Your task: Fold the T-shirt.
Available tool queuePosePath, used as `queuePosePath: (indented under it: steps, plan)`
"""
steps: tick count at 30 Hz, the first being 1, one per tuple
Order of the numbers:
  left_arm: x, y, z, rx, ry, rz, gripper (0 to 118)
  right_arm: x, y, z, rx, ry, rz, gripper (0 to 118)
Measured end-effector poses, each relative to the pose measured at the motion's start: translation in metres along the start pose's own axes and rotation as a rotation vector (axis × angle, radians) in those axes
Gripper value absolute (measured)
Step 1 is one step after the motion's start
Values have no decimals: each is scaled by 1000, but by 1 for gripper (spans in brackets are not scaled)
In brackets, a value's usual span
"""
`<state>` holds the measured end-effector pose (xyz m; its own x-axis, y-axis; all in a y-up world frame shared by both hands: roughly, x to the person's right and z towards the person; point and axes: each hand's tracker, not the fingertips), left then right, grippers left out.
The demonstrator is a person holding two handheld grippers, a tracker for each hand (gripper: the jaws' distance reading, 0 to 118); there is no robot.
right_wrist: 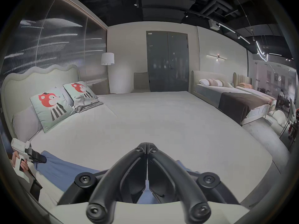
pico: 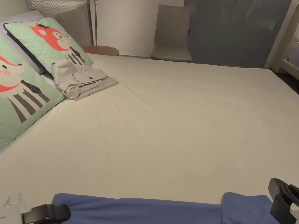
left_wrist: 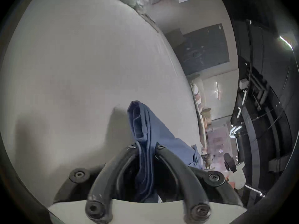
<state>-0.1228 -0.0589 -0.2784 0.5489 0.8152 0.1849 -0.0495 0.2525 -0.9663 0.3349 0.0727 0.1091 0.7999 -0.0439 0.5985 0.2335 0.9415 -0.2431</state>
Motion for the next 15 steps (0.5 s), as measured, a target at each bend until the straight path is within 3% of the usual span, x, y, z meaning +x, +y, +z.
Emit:
queuePosePath:
  steps: [7,15]
  plan:
    - [14,5,46,68,57,-14,6,0,-2,-2,-3,26,-22,1]
    - [129,-25,-19,-63,-133,-221,6,2,-3,1,8,68,-32,1]
